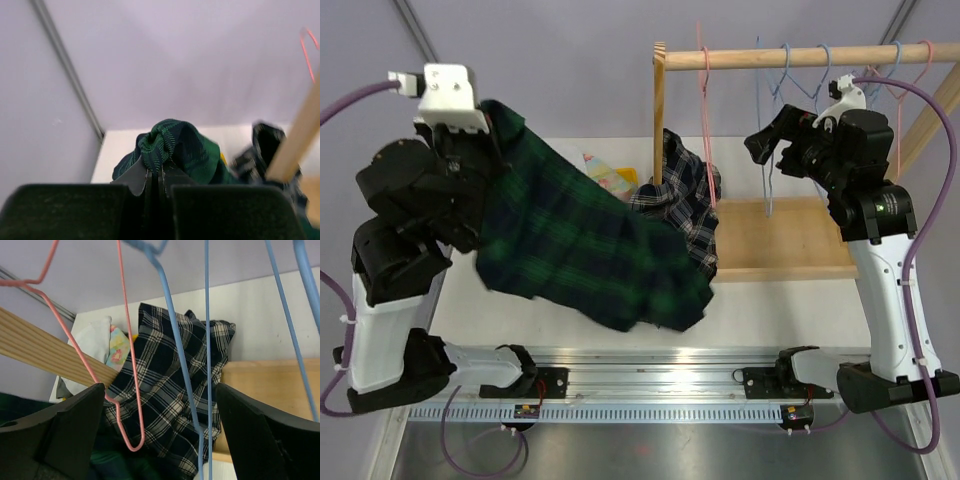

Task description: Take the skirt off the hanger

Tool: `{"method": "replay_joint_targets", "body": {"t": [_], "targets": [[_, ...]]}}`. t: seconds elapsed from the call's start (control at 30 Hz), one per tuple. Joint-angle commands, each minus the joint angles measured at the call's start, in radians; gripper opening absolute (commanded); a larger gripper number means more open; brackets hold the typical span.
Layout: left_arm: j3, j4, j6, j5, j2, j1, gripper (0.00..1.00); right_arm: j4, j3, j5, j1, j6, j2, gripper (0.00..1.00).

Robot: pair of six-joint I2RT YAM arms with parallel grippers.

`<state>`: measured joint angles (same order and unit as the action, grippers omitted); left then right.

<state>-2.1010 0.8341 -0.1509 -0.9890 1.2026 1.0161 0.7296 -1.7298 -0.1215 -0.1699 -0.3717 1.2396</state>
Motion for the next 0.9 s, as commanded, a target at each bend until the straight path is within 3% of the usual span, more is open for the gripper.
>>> {"method": "replay_joint_targets", "body": {"t": [0.0, 0.17, 0.2, 0.37, 0.47, 0.63, 0.67, 0.7, 0.73, 0.77, 0.8, 0.83, 0.87], "targets": [[-0.109, -0.21, -0.211, 0.139, 0.127, -0.208, 0.0, -0.019, 0.045, 0.003, 0.003, 0.002, -0.066, 0.99], [-0.358, -0.193, -0.112, 0.387, 0.369, -0.468, 0.0, -0.015, 0.119, 0.003, 0.001, -0.001, -0.115, 1.0], [-0.373, -0.191, -0.086, 0.486, 0.396, -0.538, 0.0, -0.006, 0.13, 0.012, 0.003, -0.001, -0.132, 0.99], [-0.392, -0.202, 0.046, 0.674, 0.549, -0.672, 0.0, 0.016, 0.183, 0.0, 0.003, -0.004, -0.199, 1.0], [-0.311, -0.204, 0.108, 0.746, 0.62, -0.723, 0.0, 0.025, 0.22, -0.003, 0.003, -0.004, -0.249, 0.99], [0.079, -0.253, 0.239, 0.799, 0.57, -0.737, 0.0, 0.039, 0.24, 0.013, 0.001, 0.001, -0.293, 0.99], [0.278, -0.31, 0.307, 0.814, 0.477, -0.737, 0.11, 0.044, 0.243, 0.023, 0.001, 0.007, -0.296, 1.0], [0.28, -0.311, 0.307, 0.814, 0.476, -0.737, 0.11, 0.044, 0.243, 0.023, 0.001, 0.007, -0.296, 1.0], [0.411, -0.328, 0.326, 0.822, 0.439, -0.737, 0.19, 0.044, 0.248, 0.026, 0.003, 0.007, -0.298, 0.99], [0.488, -0.381, 0.361, 0.823, 0.402, -0.737, 0.36, 0.047, 0.248, 0.026, 0.003, 0.007, -0.298, 0.99], [0.548, -0.401, 0.373, 0.817, 0.315, -0.737, 0.73, 0.045, 0.256, 0.026, 0.003, 0.007, -0.302, 0.99], [0.596, -0.415, 0.388, 0.807, 0.28, -0.737, 0.99, 0.045, 0.26, 0.026, 0.003, 0.007, -0.304, 1.0], [0.671, -0.421, 0.402, 0.805, 0.24, -0.734, 0.99, 0.047, 0.266, 0.025, 0.003, 0.007, -0.308, 0.99]]}}
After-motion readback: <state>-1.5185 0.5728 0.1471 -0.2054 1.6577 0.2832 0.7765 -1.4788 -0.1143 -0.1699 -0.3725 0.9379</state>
